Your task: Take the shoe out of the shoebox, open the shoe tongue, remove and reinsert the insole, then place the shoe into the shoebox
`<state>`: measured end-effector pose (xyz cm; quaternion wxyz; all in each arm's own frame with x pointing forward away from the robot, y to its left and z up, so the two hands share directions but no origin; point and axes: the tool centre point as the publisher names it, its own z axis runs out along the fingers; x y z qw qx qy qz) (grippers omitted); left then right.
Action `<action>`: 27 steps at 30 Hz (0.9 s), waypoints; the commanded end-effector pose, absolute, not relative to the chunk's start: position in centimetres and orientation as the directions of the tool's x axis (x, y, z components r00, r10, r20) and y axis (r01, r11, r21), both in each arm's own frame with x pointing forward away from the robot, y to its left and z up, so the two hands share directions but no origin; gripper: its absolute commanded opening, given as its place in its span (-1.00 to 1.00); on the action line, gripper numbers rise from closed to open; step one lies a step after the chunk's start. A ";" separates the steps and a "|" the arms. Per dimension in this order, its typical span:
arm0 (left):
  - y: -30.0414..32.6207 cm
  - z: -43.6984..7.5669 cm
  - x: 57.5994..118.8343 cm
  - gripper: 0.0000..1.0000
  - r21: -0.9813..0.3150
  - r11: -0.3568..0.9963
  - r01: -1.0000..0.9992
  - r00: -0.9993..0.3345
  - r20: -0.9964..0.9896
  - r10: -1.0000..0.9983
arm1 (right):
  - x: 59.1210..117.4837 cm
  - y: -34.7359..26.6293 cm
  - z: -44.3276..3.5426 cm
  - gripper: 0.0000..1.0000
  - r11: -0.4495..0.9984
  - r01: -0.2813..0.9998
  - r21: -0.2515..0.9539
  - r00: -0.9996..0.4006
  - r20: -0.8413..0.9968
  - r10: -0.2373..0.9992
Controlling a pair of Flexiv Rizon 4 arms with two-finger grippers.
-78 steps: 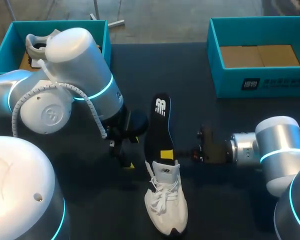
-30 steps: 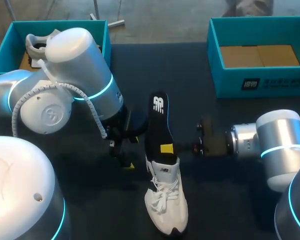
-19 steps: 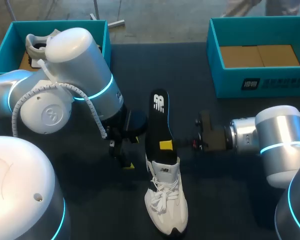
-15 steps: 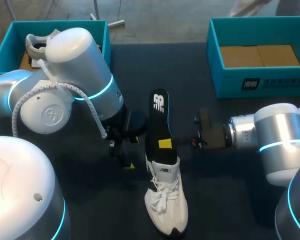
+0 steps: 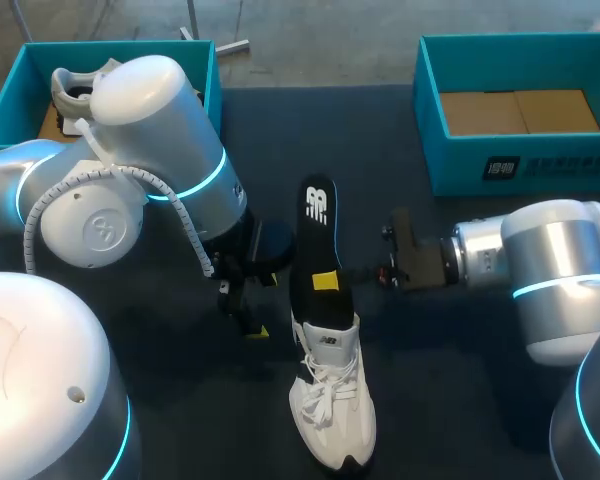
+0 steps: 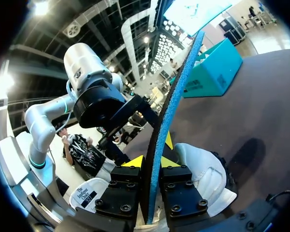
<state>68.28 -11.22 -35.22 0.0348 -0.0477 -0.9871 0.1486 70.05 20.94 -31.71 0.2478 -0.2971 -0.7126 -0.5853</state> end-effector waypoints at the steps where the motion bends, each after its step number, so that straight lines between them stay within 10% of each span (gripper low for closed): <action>1: -11.2 -35.2 68.2 1.00 -0.295 0.952 0.083 -0.993 0.054 0.104 | 70.7 20.9 -31.4 -0.70 0.144 0.719 0.680 -0.695 0.706 0.137; 27: -11.2 -35.2 68.2 1.00 -0.295 0.952 0.083 -0.993 0.054 0.104 | 70.3 21.0 -32.3 -1.00 0.114 0.729 0.676 -0.685 0.717 0.129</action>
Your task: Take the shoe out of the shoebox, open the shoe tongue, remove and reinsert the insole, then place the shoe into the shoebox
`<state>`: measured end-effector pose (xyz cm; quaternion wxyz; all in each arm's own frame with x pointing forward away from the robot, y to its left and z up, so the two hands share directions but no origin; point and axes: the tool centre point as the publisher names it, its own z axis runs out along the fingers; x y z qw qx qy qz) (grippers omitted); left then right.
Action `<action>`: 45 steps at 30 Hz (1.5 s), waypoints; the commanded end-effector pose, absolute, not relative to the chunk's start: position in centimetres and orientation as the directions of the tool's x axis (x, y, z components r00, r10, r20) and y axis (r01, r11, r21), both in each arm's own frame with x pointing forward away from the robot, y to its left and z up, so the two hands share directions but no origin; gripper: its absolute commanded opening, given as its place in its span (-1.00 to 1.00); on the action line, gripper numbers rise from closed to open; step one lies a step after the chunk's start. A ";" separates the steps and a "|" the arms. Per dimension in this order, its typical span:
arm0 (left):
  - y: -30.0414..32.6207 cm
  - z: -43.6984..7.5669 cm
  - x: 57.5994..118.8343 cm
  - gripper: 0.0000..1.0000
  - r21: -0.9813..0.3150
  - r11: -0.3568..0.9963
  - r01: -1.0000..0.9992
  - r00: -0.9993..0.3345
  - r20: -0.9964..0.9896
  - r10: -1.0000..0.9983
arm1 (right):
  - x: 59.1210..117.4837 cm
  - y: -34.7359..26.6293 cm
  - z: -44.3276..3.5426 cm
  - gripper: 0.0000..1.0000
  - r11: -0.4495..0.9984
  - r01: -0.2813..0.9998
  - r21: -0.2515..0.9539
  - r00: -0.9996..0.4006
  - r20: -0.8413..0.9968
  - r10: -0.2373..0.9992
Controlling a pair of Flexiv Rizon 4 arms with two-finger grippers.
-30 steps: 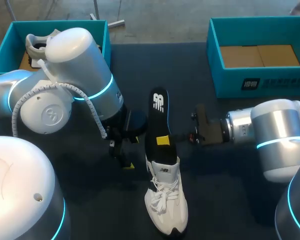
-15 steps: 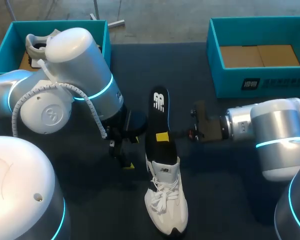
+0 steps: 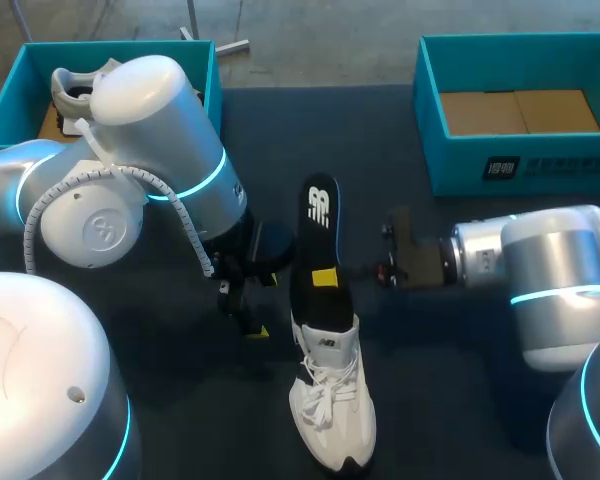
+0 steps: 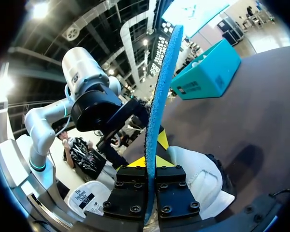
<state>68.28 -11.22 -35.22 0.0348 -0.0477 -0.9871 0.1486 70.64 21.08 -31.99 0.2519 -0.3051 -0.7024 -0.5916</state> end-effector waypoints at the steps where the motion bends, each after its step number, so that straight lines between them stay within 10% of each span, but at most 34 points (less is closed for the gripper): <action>1: -11.2 -35.2 68.2 1.00 -0.295 0.952 0.083 -0.993 0.054 0.104 | 70.3 20.9 -32.4 -1.00 0.112 0.730 0.674 -0.684 0.718 0.128; 45: -11.2 -35.2 68.2 1.00 -0.295 0.952 0.083 -0.993 0.054 0.104 | 65.5 20.5 -35.5 -1.00 0.098 0.760 0.643 -0.650 0.747 0.138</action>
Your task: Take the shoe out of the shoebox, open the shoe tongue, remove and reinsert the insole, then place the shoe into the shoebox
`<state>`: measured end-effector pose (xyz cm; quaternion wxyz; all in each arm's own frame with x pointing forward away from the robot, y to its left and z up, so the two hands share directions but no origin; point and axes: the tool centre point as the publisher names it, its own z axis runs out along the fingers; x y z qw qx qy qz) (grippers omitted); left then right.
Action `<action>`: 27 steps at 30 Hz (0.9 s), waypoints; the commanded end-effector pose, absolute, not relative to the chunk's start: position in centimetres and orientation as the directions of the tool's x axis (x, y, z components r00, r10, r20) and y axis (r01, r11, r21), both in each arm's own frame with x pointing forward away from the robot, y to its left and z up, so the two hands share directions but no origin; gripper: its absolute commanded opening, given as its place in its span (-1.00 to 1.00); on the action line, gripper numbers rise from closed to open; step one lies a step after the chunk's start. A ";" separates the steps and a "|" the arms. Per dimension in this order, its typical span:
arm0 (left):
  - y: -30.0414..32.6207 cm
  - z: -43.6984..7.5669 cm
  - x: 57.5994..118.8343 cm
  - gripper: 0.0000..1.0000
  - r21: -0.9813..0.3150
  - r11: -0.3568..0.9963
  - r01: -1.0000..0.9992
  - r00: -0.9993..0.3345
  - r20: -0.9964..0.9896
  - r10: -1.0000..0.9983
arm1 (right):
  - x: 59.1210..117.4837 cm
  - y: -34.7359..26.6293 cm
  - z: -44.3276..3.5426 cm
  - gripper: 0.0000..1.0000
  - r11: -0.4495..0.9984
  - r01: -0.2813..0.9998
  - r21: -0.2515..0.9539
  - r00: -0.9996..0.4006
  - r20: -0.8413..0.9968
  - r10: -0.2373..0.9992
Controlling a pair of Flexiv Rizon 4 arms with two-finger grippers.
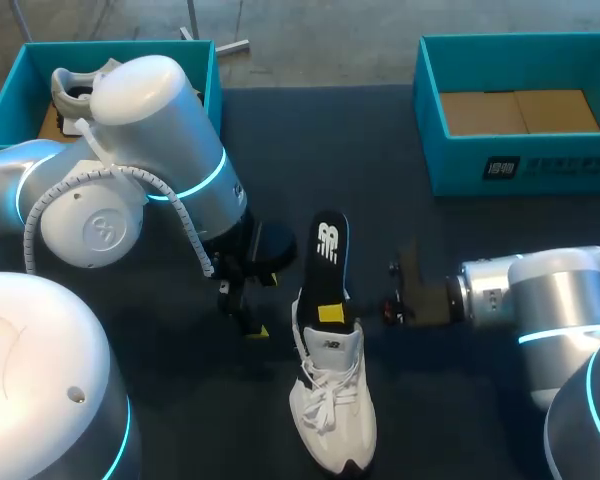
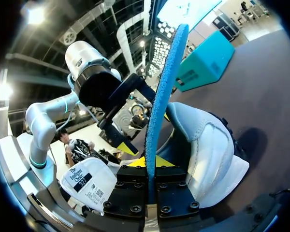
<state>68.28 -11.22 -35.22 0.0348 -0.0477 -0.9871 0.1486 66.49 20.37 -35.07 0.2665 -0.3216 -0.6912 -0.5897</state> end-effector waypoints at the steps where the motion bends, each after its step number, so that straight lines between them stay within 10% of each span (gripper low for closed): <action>1: -11.2 -35.2 68.2 1.00 -0.295 0.952 0.083 -0.993 0.054 0.104 | 65.4 20.5 -35.5 -1.00 0.097 0.759 0.643 -0.650 0.747 0.138; 5: -11.2 -35.2 68.2 1.00 -0.295 0.952 0.083 -0.993 0.054 0.104 | 65.3 20.5 -35.5 -1.00 0.088 0.759 0.646 -0.651 0.747 0.136; 9: -11.2 -35.2 68.2 1.00 -0.295 0.952 0.083 -0.993 0.054 0.104 | 65.4 20.5 -35.1 -0.53 0.078 0.753 0.653 -0.657 0.742 0.132; 27: -11.2 -35.2 68.2 1.00 -0.295 0.952 0.083 -0.993 0.054 0.104 | 67.4 20.6 -33.2 -0.52 0.072 0.725 0.685 -0.689 0.716 0.115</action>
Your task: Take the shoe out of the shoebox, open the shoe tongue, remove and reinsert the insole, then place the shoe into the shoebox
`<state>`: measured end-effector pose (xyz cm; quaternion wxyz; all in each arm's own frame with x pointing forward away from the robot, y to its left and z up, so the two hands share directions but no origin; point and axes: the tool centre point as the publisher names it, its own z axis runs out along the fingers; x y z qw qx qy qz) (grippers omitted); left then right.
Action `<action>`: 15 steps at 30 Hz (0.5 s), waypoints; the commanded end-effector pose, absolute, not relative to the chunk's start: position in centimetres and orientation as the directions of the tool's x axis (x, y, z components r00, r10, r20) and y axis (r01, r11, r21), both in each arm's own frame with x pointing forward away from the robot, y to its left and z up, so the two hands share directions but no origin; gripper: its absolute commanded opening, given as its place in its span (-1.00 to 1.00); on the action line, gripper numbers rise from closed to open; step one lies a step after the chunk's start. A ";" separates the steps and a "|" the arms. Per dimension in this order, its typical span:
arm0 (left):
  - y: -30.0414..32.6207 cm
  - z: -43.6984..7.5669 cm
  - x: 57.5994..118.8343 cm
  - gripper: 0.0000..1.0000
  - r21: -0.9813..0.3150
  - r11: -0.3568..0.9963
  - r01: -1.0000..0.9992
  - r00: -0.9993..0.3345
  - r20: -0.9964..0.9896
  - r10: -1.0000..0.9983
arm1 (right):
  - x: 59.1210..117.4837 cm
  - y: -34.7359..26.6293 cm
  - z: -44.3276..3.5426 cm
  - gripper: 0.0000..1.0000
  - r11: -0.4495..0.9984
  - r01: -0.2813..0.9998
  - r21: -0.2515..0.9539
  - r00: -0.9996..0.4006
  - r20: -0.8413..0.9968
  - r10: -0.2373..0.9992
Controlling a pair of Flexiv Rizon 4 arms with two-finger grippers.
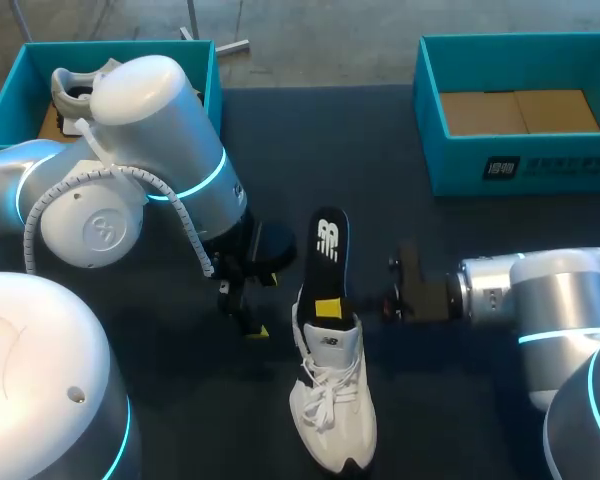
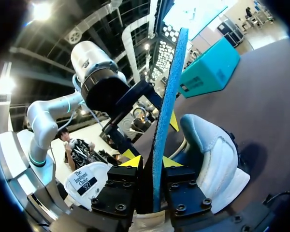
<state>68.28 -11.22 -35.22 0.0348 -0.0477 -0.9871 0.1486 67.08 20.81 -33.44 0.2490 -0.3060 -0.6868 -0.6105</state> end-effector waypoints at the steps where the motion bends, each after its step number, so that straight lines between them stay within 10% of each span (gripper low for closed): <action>1: -11.2 -35.2 68.2 1.00 -0.295 0.952 0.083 -0.993 0.054 0.104 | 67.6 20.6 -33.2 -0.53 0.068 0.724 0.687 -0.689 0.716 0.112; 15: -11.2 -35.2 68.2 1.00 -0.295 0.952 0.083 -0.993 0.054 0.104 | 68.3 20.3 -33.6 -1.00 0.048 0.747 0.663 -0.663 0.738 0.124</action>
